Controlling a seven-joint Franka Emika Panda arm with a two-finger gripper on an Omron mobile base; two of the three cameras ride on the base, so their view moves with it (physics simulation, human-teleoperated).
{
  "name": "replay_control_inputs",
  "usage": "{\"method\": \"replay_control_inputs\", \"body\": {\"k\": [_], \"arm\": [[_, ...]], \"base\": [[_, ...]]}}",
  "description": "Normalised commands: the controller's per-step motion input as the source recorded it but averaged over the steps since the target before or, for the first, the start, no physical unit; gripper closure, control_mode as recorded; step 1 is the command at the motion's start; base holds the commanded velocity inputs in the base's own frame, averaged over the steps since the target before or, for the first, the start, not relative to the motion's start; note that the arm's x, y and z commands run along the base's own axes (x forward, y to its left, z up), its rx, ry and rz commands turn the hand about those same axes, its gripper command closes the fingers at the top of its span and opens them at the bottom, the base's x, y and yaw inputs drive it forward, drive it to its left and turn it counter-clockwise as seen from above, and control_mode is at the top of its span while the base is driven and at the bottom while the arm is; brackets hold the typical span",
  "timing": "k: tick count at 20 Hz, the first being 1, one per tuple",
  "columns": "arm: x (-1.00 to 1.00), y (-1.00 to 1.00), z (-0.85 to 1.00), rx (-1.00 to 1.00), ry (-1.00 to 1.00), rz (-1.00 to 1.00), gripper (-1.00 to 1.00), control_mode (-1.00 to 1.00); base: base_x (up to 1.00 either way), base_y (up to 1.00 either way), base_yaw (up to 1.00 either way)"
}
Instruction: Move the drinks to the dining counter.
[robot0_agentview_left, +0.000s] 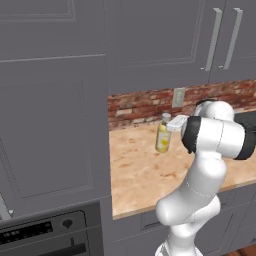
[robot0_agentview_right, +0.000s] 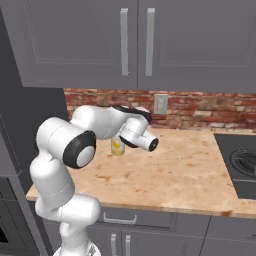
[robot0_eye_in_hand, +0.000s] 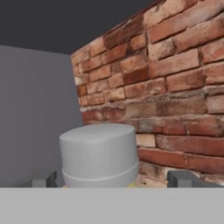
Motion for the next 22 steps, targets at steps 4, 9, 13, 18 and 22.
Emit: {"method": "replay_control_inputs", "body": {"k": [4,9,13,18,22], "arm": [[0.02,0.01,0.00,0.00,0.00,0.00,-1.00,-1.00],[0.00,0.30,-0.05,0.00,0.00,0.00,1.00,-1.00],[0.02,0.69,-0.11,0.00,0.00,0.00,1.00,-1.00],[0.10,0.51,-0.05,0.00,0.00,0.00,1.00,-1.00],[0.04,0.01,0.00,0.00,0.00,0.00,1.00,-1.00]], "base": [[0.00,0.00,0.00],[0.00,0.00,0.00],[0.00,0.00,0.00],[0.00,0.00,0.00],[0.00,0.00,0.00]]}}
